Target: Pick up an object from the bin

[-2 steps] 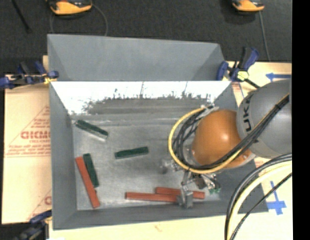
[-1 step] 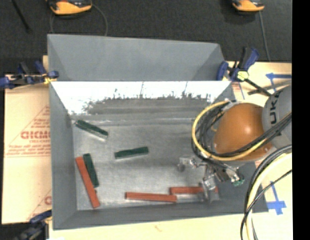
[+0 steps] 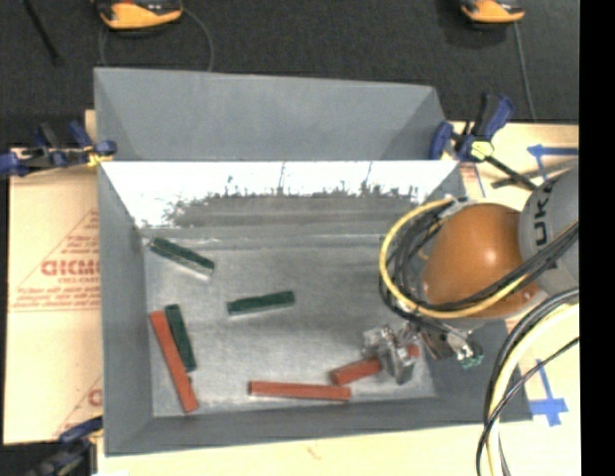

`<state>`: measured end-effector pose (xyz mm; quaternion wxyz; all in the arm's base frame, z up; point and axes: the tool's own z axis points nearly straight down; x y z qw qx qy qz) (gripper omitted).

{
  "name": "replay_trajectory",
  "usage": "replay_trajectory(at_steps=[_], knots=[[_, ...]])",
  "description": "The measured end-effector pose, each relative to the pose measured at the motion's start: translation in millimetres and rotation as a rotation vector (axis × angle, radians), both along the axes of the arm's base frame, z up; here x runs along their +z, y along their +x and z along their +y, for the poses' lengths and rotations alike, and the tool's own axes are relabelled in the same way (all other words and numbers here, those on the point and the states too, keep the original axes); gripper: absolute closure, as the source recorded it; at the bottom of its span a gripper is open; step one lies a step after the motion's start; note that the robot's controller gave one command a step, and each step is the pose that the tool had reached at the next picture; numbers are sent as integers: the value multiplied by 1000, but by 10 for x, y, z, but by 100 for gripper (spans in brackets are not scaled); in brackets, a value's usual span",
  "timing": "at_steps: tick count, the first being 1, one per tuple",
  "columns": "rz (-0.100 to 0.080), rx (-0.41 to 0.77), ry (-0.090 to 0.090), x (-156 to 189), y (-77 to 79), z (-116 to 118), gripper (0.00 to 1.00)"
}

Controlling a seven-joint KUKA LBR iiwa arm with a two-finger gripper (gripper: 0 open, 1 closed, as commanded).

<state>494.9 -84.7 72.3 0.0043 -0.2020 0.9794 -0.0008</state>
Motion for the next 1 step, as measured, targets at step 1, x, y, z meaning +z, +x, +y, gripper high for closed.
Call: replay_trajectory(at_steps=[1], knots=[[-2, -21, -3, 1319, 1, -162, 100]])
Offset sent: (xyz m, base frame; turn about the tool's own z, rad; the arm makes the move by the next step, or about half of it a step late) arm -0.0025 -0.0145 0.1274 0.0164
